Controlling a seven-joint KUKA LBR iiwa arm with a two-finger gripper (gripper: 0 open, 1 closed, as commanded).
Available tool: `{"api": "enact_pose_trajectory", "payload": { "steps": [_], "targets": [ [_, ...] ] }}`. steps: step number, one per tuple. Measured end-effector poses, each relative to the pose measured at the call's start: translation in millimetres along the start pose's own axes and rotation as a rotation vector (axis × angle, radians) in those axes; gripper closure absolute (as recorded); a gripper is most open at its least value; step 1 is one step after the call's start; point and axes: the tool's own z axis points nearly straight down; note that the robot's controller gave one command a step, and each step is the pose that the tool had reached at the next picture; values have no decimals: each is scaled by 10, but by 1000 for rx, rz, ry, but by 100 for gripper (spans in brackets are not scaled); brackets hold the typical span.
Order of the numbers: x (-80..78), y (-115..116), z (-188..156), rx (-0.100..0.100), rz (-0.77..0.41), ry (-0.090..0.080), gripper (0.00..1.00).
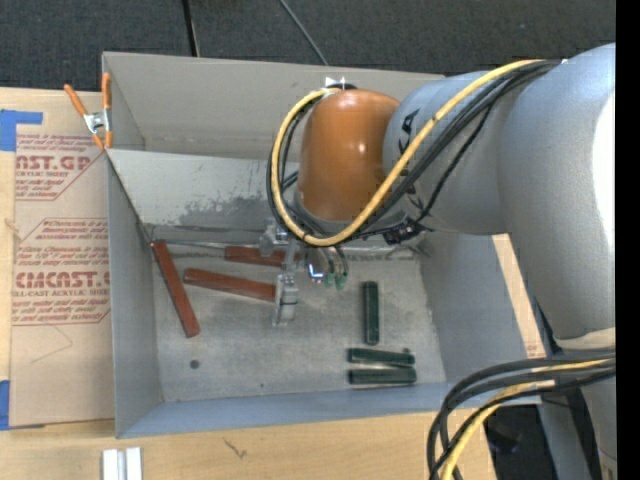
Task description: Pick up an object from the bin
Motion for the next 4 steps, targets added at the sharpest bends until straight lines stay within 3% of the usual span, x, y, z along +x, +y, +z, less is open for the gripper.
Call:
{"api": "enact_pose_trajectory", "payload": {
  "steps": [1,2,3,4],
  "targets": [
    [0,0,0,0,0,0,100],
    [0,0,0,0,0,0,0],
    [0,0,0,0,0,0,0],
    [-96,-111,716,1,-22,0,100]
  ]
}}
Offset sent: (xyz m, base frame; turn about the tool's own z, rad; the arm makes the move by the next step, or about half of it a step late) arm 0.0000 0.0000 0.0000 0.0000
